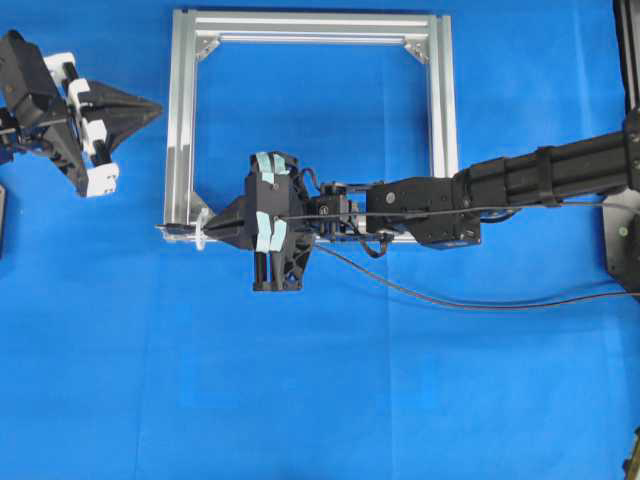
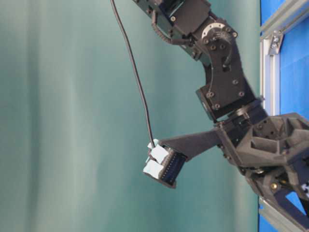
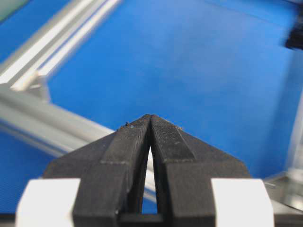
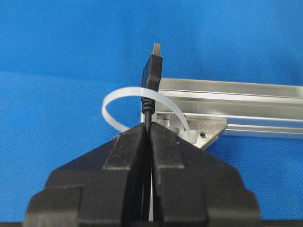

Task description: Insert the wire through the string loop located on the left side.

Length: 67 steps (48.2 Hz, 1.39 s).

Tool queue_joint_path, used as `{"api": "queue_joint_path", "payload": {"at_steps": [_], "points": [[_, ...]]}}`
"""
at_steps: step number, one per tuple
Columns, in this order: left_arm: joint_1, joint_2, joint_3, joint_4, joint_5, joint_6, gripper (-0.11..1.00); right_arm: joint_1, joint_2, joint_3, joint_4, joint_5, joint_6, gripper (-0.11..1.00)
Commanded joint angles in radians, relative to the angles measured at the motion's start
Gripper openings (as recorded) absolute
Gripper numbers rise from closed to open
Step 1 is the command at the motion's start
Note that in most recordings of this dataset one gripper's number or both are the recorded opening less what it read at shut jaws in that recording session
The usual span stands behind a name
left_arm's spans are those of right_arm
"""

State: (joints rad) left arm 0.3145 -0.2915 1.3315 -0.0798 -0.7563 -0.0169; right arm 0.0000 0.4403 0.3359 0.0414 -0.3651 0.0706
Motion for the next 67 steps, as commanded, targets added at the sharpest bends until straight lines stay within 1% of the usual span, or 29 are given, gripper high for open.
{"api": "queue_joint_path", "payload": {"at_steps": [1,11,19,26,42,44,46,49,57,60,62,67], "points": [[-0.074,-0.018,-0.005,0.003,-0.005,-0.003,0.00,-0.003,-0.023,-0.017,0.003,-0.003,0.002,-0.01],[-0.247,-0.061,0.017,0.003,-0.005,-0.005,0.00,-0.002,-0.023,-0.014,0.003,-0.003,0.002,-0.01],[-0.347,-0.104,0.026,0.005,-0.005,-0.003,0.00,-0.003,-0.021,-0.014,0.003,-0.006,0.002,-0.01],[-0.356,-0.109,0.025,0.005,0.017,0.014,0.00,-0.003,-0.021,-0.014,0.003,-0.008,0.002,-0.01],[-0.356,-0.103,0.020,0.003,0.029,0.005,0.01,-0.003,-0.023,-0.012,0.003,-0.008,0.002,-0.01],[-0.356,-0.104,0.017,0.003,0.029,0.000,0.02,-0.005,-0.023,-0.012,0.003,-0.006,0.000,-0.01],[-0.356,-0.104,0.015,0.005,0.029,-0.002,0.08,-0.005,-0.021,-0.012,0.003,-0.006,0.002,-0.01],[-0.356,-0.104,0.012,0.005,0.029,-0.002,0.22,-0.005,-0.023,-0.012,0.002,-0.003,0.002,-0.01],[-0.368,-0.110,0.011,0.006,0.029,0.000,0.72,-0.006,-0.021,-0.012,0.003,-0.003,0.002,-0.01],[-0.370,-0.114,0.011,0.006,0.029,0.000,0.86,-0.008,-0.021,-0.012,0.003,-0.003,0.002,-0.01],[-0.370,-0.114,0.011,0.006,0.029,0.000,0.89,-0.008,-0.021,-0.012,0.003,-0.003,0.002,-0.01],[-0.370,-0.107,0.009,0.006,0.029,-0.002,0.84,-0.009,-0.023,-0.012,0.003,-0.003,0.002,-0.01]]}}
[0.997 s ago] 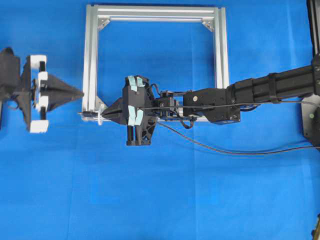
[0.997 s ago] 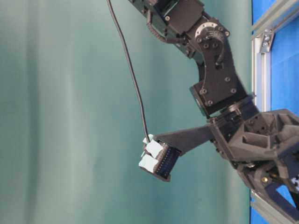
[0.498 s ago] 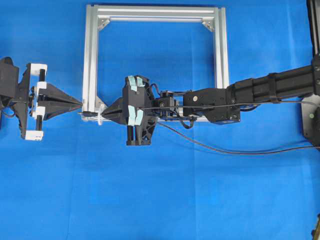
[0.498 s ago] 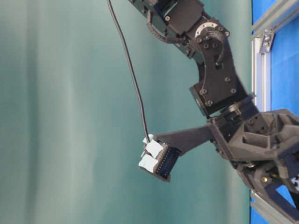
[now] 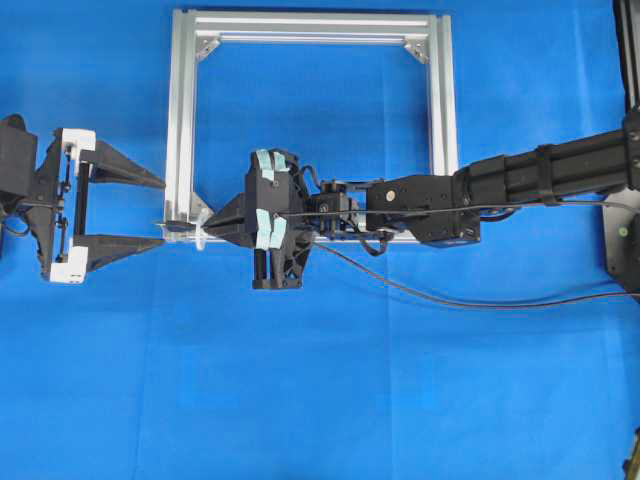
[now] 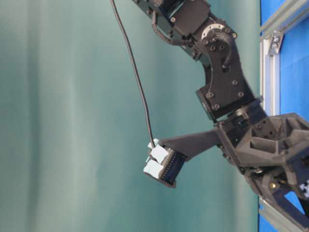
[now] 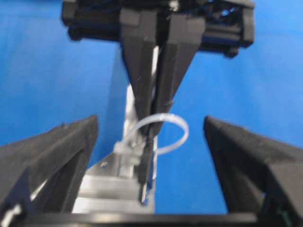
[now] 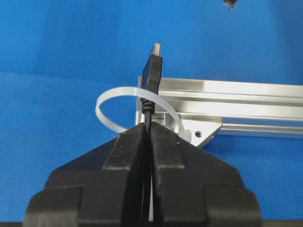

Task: Insert the wire through the string loop located on the left side.
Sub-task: 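Move the open left gripper in and close it on the protruding plug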

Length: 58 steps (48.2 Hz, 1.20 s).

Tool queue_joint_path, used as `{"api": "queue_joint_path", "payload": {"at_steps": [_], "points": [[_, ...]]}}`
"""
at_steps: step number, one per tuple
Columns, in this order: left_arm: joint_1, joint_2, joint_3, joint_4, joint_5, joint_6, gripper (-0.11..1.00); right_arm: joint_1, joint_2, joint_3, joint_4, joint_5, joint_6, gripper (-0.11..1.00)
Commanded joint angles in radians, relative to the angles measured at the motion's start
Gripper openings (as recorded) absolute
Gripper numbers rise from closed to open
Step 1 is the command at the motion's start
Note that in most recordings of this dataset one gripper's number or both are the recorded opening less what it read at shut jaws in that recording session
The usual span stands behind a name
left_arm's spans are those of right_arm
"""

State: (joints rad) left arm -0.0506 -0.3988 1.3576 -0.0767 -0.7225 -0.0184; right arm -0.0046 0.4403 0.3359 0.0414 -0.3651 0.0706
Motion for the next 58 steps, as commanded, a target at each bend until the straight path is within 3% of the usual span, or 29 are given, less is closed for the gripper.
{"api": "queue_joint_path", "payload": {"at_steps": [1,26,58], "points": [[-0.005,0.005,-0.015,0.003,-0.003,0.000,0.83,-0.005,-0.023,-0.011,0.003,-0.003,0.002,-0.01],[-0.018,0.333,-0.133,0.002,-0.012,-0.012,0.83,-0.008,-0.023,-0.008,0.003,-0.003,0.000,-0.01],[-0.018,0.336,-0.129,0.002,-0.014,-0.012,0.82,-0.009,-0.021,-0.008,0.003,-0.003,0.002,-0.01]]}}
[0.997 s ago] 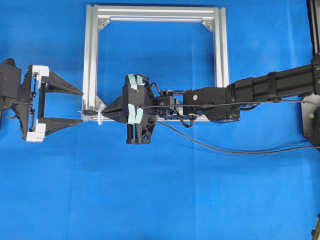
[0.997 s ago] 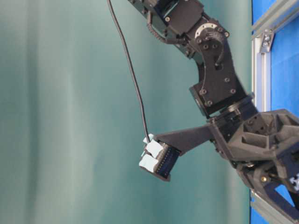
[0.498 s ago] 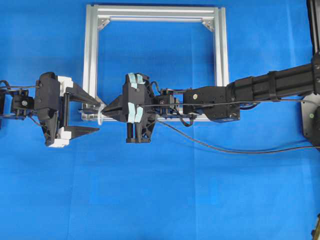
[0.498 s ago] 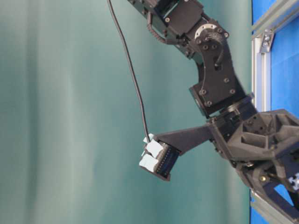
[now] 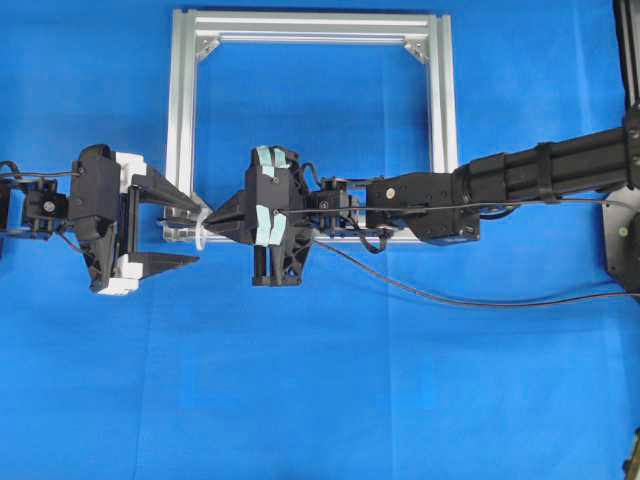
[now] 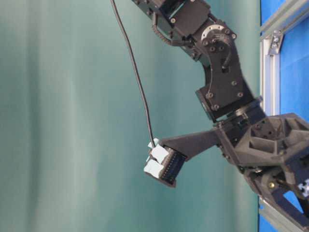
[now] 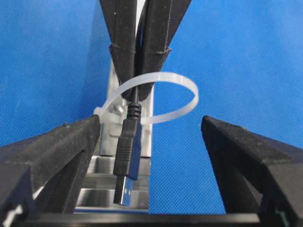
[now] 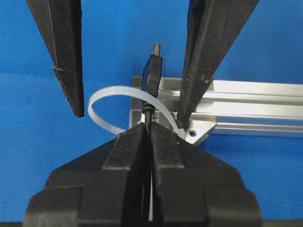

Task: Insert the wire through the string loop located on the left side.
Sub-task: 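Move the open left gripper in and close it on the protruding plug, then open the right gripper and pull the cable leftward through the loop with the left gripper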

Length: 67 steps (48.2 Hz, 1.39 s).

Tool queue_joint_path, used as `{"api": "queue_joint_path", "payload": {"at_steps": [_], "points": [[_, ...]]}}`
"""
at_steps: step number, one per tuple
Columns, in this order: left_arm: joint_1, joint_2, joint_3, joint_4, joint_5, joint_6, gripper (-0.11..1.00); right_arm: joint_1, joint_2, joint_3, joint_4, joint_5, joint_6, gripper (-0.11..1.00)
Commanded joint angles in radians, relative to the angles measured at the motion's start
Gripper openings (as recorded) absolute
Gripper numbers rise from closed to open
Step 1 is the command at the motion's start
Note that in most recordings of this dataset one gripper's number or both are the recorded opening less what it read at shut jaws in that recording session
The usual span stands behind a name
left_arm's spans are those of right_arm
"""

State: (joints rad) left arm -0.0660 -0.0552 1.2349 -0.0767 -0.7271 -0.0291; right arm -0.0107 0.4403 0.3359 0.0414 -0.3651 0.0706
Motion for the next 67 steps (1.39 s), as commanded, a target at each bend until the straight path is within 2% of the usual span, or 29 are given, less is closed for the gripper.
{"api": "queue_joint_path", "payload": {"at_steps": [1,19,25,28,36,39,67], "points": [[-0.003,-0.008,-0.006,0.002,-0.009,-0.002,0.82,-0.003,-0.023,-0.008,0.003,-0.003,0.000,-0.01],[-0.003,-0.008,-0.009,0.002,-0.009,-0.002,0.82,-0.003,-0.023,-0.008,0.003,-0.003,0.000,-0.01],[-0.003,-0.009,-0.006,0.002,-0.009,-0.002,0.76,-0.003,-0.023,-0.008,0.003,-0.003,0.002,-0.01],[0.000,-0.009,-0.009,0.002,-0.008,0.000,0.65,-0.003,-0.023,-0.008,0.003,-0.003,0.000,-0.01],[0.011,-0.011,-0.003,0.002,-0.008,-0.002,0.17,-0.003,-0.023,-0.008,0.003,-0.003,0.002,-0.01],[0.012,-0.012,-0.003,0.002,-0.006,0.000,0.06,-0.003,-0.023,-0.008,0.002,-0.003,0.000,-0.01],[0.018,-0.012,-0.003,0.002,0.000,0.000,0.06,-0.003,-0.023,-0.008,0.003,0.009,0.002,0.00]]}}
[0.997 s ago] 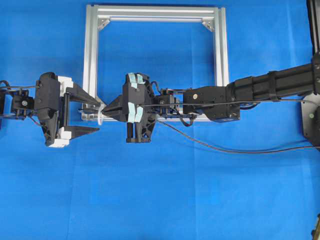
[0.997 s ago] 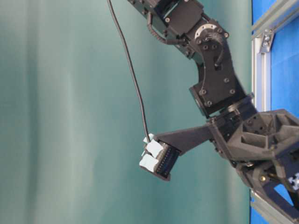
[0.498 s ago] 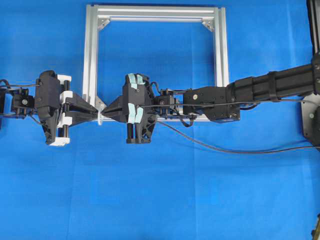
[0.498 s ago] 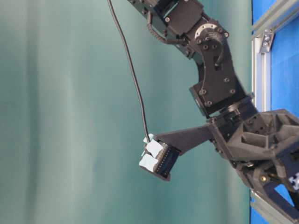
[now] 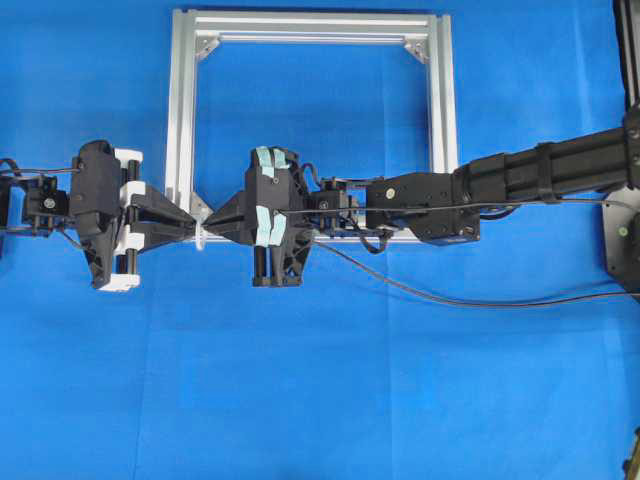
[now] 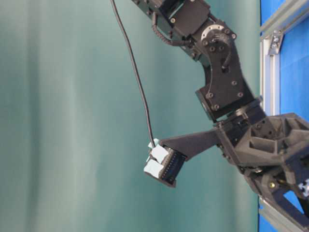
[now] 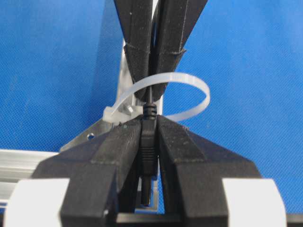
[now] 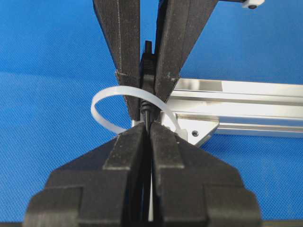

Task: Insert the wire through the string loop located on the left side.
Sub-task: 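Open the right gripper and pull the cable leftward through the loop with the left gripper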

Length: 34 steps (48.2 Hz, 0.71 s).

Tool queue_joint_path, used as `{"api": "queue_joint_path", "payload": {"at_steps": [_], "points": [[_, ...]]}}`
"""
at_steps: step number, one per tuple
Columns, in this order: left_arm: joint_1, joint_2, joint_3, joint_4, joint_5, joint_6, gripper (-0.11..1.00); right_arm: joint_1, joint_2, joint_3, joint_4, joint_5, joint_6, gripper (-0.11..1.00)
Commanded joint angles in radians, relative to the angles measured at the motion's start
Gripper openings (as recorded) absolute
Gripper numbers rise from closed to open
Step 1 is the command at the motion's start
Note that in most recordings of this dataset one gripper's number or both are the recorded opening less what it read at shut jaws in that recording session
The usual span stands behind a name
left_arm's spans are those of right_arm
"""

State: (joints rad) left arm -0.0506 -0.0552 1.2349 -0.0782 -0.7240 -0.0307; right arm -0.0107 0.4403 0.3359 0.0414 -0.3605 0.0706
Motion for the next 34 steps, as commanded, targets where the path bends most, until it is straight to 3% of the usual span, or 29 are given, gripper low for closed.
{"api": "queue_joint_path", "payload": {"at_steps": [1,5,8,13,20,23,34], "points": [[0.003,-0.012,-0.003,0.003,-0.003,0.002,0.06,-0.003,-0.023,-0.008,0.002,0.008,0.003,0.00],[0.003,-0.012,-0.002,0.003,-0.005,0.002,0.06,-0.003,-0.023,-0.008,0.003,0.018,0.006,0.02],[0.003,-0.012,-0.002,0.003,-0.003,0.002,0.06,-0.003,-0.023,-0.008,0.006,0.025,0.011,0.10],[0.003,-0.012,-0.003,0.003,-0.003,0.002,0.06,-0.003,-0.023,-0.006,0.025,0.035,0.021,0.35],[0.003,-0.012,-0.003,0.003,-0.003,0.002,0.06,-0.003,-0.023,-0.005,0.037,0.043,0.025,0.80],[0.003,-0.012,-0.005,0.003,-0.003,0.002,0.06,-0.003,-0.023,-0.005,0.038,0.044,0.025,0.92],[0.003,-0.012,-0.006,0.003,-0.003,0.002,0.06,-0.003,-0.023,-0.006,0.038,0.041,0.025,0.96]]}}
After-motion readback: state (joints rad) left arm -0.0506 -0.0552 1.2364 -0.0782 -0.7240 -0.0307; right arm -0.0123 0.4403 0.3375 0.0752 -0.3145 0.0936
